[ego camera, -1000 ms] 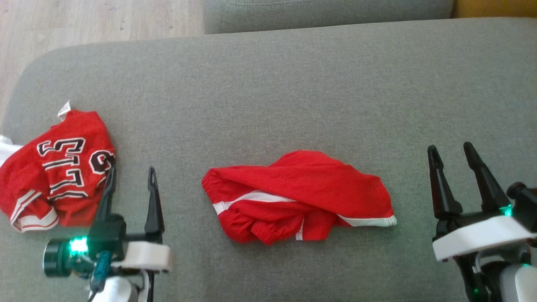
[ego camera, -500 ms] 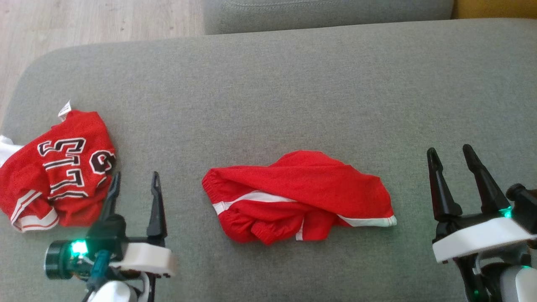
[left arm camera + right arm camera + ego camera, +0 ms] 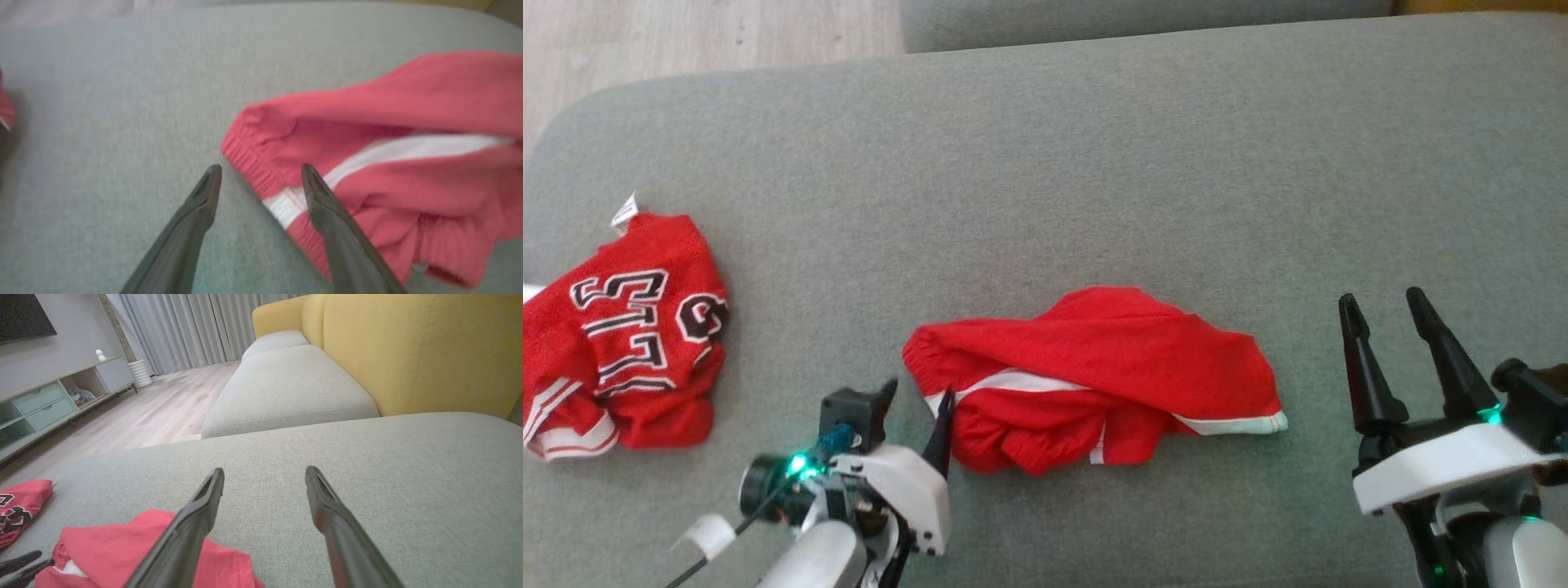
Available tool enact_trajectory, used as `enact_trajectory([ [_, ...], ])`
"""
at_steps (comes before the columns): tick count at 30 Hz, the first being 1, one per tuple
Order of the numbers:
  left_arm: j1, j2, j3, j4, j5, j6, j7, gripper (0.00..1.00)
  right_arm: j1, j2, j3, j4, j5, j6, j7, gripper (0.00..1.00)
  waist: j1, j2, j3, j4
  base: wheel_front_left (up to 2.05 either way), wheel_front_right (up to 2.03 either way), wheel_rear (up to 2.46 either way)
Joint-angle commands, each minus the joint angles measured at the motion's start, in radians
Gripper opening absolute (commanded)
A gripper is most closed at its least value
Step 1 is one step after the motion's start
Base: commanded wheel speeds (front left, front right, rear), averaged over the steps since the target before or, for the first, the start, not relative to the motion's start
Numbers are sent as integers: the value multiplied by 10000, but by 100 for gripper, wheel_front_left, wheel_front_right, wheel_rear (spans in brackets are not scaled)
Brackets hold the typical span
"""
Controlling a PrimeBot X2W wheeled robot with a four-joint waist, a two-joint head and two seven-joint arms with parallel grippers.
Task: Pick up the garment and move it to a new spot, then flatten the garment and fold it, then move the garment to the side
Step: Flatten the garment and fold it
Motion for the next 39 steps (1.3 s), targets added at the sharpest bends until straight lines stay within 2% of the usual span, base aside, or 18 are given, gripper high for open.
enact_trajectory([
  [1,-407,73,273,-160,-75,-39,66,100,-335,-94,246,-341,76,-7,-30,100,0,0,-15,-69,0,0,0],
  [13,-586,-185,-393,729,-604,-871,1325,100,-277,-51,87,-103,166,-7,-140,100,0,0,115,-286,0,0,0],
  [14,-574,-192,-471,746,-650,-955,1470,93,-271,-46,66,-77,172,-7,-140,100,0,0,130,-288,0,0,0],
  [15,-574,-197,-525,739,-675,-1013,1551,49,-259,-44,39,-57,168,-7,-143,100,0,0,148,-288,0,0,0],
  [16,-587,-191,-566,724,-666,-1038,1586,32,-239,-48,0,-34,162,-7,-146,100,0,0,166,-287,0,0,0],
  [17,-595,-188,-585,710,-658,-1041,1586,0,-201,-63,-46,-1,142,-7,-131,100,0,0,173,-287,0,0,0],
  [23,-568,-188,-475,569,-655,-889,1249,0,407,-306,-155,-10,19,-7,250,100,0,0,235,-264,0,0,0],
  [30,-536,-125,-346,553,-724,-794,1017,0,1240,-648,954,85,377,-7,1229,100,0,0,265,-337,0,0,0],
  [39,-625,-209,-402,642,-737,-777,877,0,768,-447,1493,1585,525,-7,1306,100,0,0,279,-246,0,0,0],
])
